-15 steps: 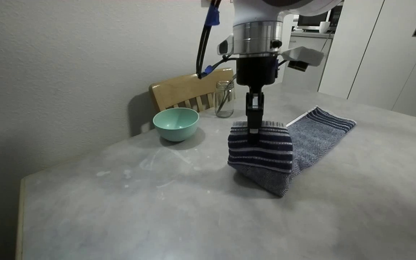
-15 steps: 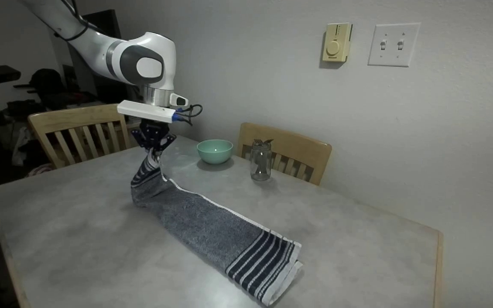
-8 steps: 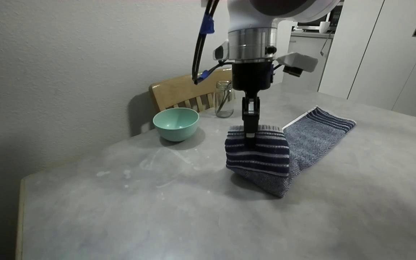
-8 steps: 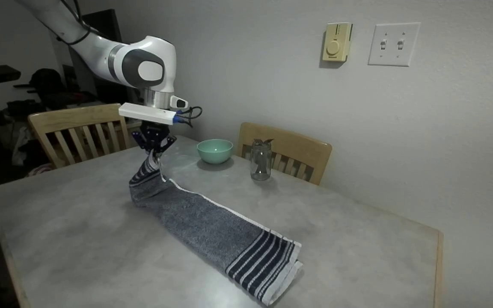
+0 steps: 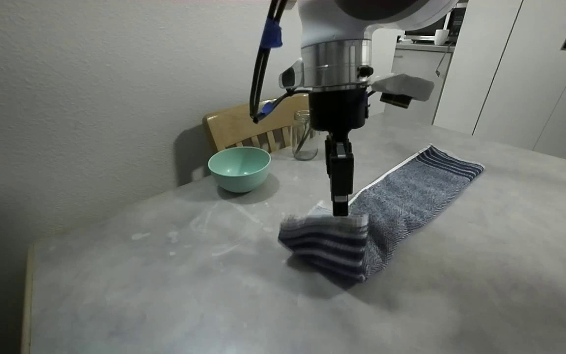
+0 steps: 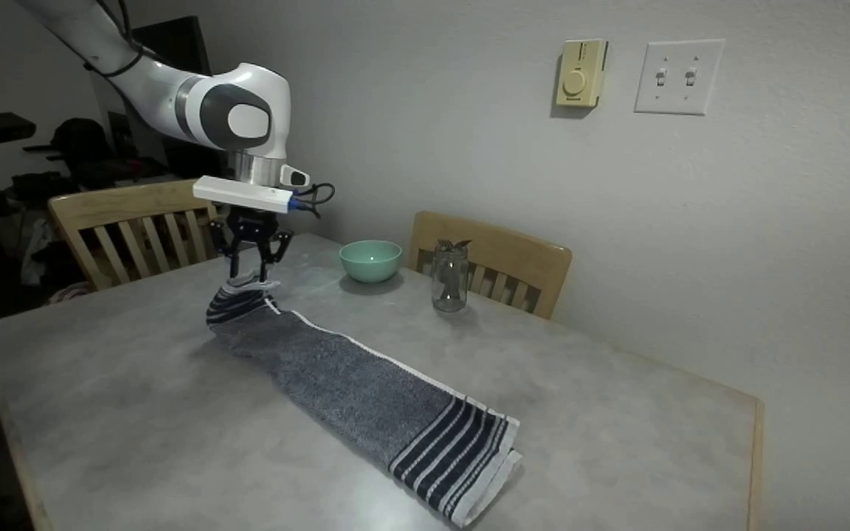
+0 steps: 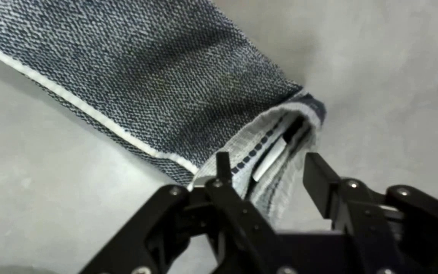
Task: Unfold the towel
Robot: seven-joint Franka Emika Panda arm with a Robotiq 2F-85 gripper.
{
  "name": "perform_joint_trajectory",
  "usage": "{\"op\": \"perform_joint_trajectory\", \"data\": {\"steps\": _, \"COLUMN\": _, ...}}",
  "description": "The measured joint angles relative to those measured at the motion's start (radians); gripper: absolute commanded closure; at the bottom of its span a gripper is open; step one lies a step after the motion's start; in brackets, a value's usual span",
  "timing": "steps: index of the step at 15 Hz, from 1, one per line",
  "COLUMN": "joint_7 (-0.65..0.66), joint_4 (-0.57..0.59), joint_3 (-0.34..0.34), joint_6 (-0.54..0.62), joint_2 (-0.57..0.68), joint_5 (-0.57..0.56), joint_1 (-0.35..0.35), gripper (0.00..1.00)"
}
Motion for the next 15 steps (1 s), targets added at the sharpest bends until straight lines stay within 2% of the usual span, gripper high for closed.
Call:
{"op": "perform_joint_trajectory", "data": {"steps": 2, "joint_7": -0.016, "joint_4": 0.0, "joint_3": 0.02, "joint_6": -0.014, "joint_2": -0.002, "joint_5": 0.0, "joint_1": 0.0, "gripper": 0.04}}
{"op": "perform_joint_trajectory", "data": {"steps": 3, "joint_7": -0.023, "joint_4": 0.0, "joint_3": 0.025, "joint_6": -0.017, "joint_2": -0.005, "joint_5": 0.0, "joint_1": 0.0, "gripper": 0.01}}
{"op": "perform_joint_trajectory", "data": {"steps": 6, "joint_7": -0.029, "joint_4": 0.0, "joint_3": 0.023, "joint_6": -0.019, "joint_2": -0.017, "joint_5": 0.0, "joint_1": -0.01, "gripper": 0.0}}
{"op": "perform_joint_trajectory", "data": {"steps": 9, "joint_7": -0.032, "joint_4": -0.009, "joint_3": -0.003, "joint_6": -0.041, "joint_2": -0.058, "joint_5": 0.0, "joint_1": -0.049, "gripper": 0.0}}
{"op": "perform_joint_trajectory", "data": {"steps": 15, "joint_7": -0.08, "joint_4": -0.154, "joint_3": -0.097, "joint_6": -0.046, "joint_2": -0.27, "joint_5": -0.045, "joint_1": -0.125, "gripper": 0.0}}
